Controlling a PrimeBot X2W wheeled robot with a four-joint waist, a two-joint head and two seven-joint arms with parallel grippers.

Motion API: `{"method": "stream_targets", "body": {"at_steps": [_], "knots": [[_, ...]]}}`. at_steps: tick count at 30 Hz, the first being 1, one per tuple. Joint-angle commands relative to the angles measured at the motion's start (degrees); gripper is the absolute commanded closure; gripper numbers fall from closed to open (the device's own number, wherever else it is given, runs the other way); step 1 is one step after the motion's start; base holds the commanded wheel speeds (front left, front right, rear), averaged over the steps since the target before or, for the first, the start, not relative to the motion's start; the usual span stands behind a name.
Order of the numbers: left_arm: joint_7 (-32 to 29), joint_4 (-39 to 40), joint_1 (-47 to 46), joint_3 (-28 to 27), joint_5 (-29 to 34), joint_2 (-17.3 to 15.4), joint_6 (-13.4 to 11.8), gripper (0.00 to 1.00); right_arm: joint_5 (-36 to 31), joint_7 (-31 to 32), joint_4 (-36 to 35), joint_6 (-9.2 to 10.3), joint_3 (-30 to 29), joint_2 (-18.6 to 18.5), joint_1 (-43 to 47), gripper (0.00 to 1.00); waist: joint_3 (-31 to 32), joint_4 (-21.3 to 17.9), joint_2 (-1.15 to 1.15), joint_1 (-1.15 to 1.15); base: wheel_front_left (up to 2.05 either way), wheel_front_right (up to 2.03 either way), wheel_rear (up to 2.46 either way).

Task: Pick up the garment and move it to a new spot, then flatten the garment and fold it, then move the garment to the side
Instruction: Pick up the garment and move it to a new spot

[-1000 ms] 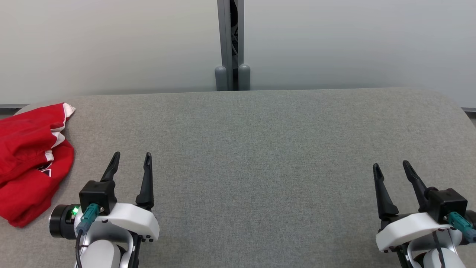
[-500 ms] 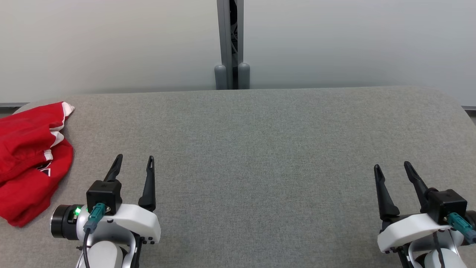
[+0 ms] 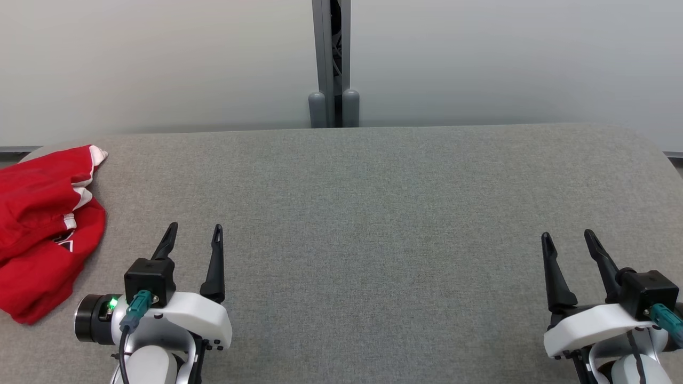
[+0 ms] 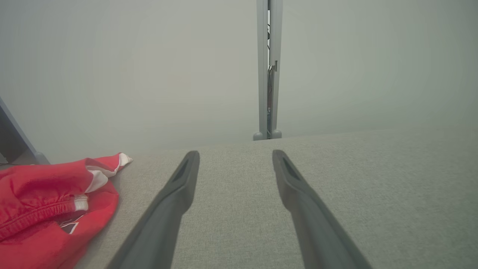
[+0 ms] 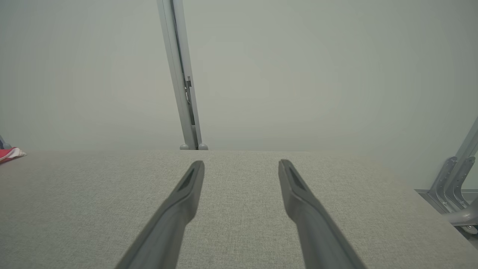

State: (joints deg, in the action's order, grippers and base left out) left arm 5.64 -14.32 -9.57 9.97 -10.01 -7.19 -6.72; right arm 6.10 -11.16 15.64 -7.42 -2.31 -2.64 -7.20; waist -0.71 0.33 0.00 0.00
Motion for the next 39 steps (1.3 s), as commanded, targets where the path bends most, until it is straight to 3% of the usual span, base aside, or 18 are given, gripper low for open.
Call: {"method": "stream_targets", "body": {"at_steps": [1, 15, 22, 30, 39], "knots": [[0.12, 0.15, 0.47, -0.08, -0.09, -0.47, -0.44, 0.0, 0.14, -0.46, 0.03, -0.13, -0.08, -0.49, -0.58, 0.0, -0.02, 0.01, 0.0, 0.0, 0.0, 0.0, 0.0], [0.52, -0.13, -0.49, 0.18, -0.78, -0.63, -1.03, 0.0, 0.61, -0.86, 0.26, -0.13, 0.13, -0.47, -0.64, 0.0, -0.48, 2.46, 0.0, 0.0, 0.0, 0.0, 0.0], [1.53, 0.14, -1.43, -0.1, -1.47, -0.69, -1.28, 0.0, 0.87, -0.69, -0.75, -0.13, 0.5, -0.48, -1.12, 0.0, -1.35, 8.95, 0.0, 0.0, 0.0, 0.0, 0.0], [1.98, -0.16, -0.92, -0.87, -2.4, -1.22, -1.84, 0.0, 1.56, -0.84, -0.99, -0.13, 2.23, -0.47, -1.45, 0.0, -1.08, 19.61, 0.0, 0.0, 0.0, 0.0, 0.0], [1.99, 0.31, 0.32, -2.19, -3.77, -1.78, -2.65, 0.0, 2.57, -1.13, -1.0, -0.13, 4.15, -0.47, -2.21, 0.0, -1.18, 26.73, 0.0, 0.0, 0.0, 0.0, 0.0]]}}
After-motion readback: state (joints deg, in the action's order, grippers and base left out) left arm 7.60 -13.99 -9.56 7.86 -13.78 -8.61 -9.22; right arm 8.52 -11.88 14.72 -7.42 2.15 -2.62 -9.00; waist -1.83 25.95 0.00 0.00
